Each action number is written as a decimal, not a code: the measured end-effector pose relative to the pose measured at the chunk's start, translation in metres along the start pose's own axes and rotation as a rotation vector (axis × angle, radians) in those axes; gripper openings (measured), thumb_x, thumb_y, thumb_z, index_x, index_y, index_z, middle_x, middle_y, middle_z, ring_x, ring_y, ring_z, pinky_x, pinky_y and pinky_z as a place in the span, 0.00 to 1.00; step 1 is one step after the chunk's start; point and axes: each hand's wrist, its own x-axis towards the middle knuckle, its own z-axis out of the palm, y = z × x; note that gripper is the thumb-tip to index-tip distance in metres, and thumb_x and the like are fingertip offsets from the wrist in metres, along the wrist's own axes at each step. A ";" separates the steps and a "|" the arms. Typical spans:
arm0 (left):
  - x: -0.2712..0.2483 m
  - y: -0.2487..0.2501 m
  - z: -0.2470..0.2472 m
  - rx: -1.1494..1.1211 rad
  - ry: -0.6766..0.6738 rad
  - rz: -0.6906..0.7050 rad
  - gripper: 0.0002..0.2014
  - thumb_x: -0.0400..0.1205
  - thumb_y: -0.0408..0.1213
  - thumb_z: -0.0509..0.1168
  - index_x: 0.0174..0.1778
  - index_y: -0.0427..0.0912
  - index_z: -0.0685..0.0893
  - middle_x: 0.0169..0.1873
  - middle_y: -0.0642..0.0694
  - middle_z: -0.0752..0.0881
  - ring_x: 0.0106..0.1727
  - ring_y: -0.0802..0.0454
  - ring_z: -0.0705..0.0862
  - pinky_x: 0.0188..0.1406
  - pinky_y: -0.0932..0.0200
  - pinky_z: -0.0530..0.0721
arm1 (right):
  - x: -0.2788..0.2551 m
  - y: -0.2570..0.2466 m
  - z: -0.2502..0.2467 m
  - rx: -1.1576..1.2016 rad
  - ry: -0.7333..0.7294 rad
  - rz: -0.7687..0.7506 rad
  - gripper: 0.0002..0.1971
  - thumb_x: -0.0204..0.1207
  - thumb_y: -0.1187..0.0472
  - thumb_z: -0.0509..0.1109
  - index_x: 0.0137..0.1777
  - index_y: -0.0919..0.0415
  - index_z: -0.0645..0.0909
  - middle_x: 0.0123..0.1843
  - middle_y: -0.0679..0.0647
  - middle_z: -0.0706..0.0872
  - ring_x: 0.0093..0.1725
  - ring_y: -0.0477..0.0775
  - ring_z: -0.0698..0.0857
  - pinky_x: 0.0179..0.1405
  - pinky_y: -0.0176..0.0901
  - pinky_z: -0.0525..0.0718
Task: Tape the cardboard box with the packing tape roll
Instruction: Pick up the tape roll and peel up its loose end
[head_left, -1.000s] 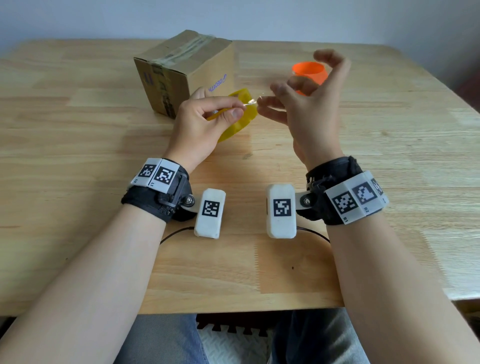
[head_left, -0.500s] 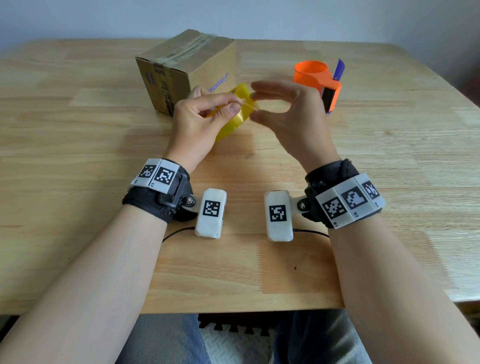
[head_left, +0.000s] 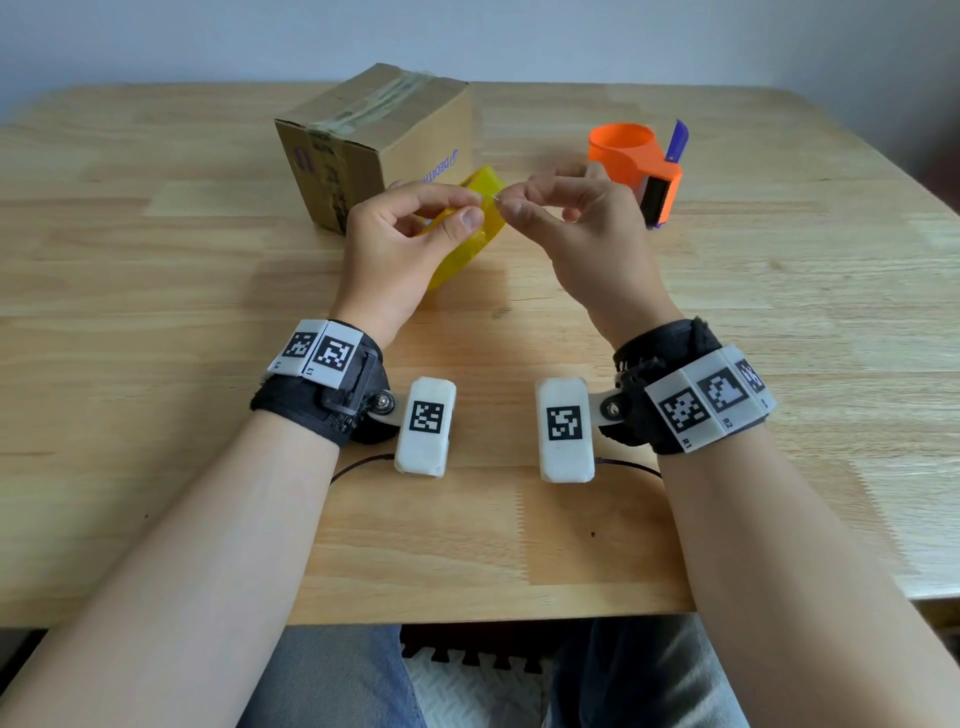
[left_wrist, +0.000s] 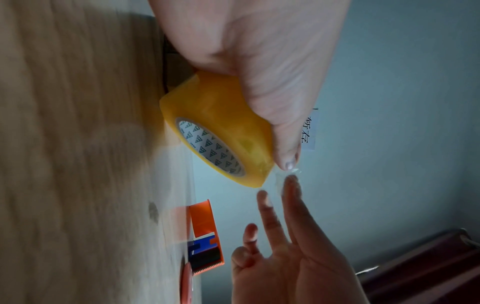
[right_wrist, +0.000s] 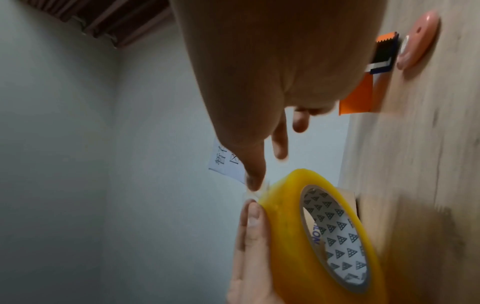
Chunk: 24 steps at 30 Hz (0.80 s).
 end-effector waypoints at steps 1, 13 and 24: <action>-0.001 0.000 0.000 -0.005 0.004 -0.002 0.05 0.76 0.47 0.79 0.42 0.66 0.93 0.51 0.35 0.91 0.44 0.54 0.82 0.47 0.55 0.80 | 0.000 0.000 0.000 0.022 -0.024 0.026 0.02 0.79 0.54 0.80 0.45 0.45 0.92 0.52 0.42 0.82 0.47 0.31 0.79 0.53 0.30 0.74; -0.002 0.001 0.000 -0.143 -0.075 -0.071 0.29 0.78 0.42 0.78 0.73 0.66 0.78 0.45 0.50 0.88 0.48 0.56 0.84 0.56 0.57 0.86 | 0.003 -0.001 -0.003 0.596 -0.061 0.285 0.10 0.76 0.71 0.79 0.51 0.58 0.85 0.40 0.58 0.93 0.34 0.48 0.77 0.34 0.38 0.70; -0.002 0.006 0.005 -0.159 -0.036 -0.066 0.05 0.77 0.41 0.77 0.44 0.57 0.94 0.44 0.41 0.89 0.43 0.48 0.83 0.50 0.53 0.84 | 0.001 -0.009 0.000 0.293 -0.040 0.175 0.02 0.71 0.57 0.84 0.40 0.47 0.96 0.54 0.53 0.91 0.61 0.48 0.89 0.68 0.43 0.85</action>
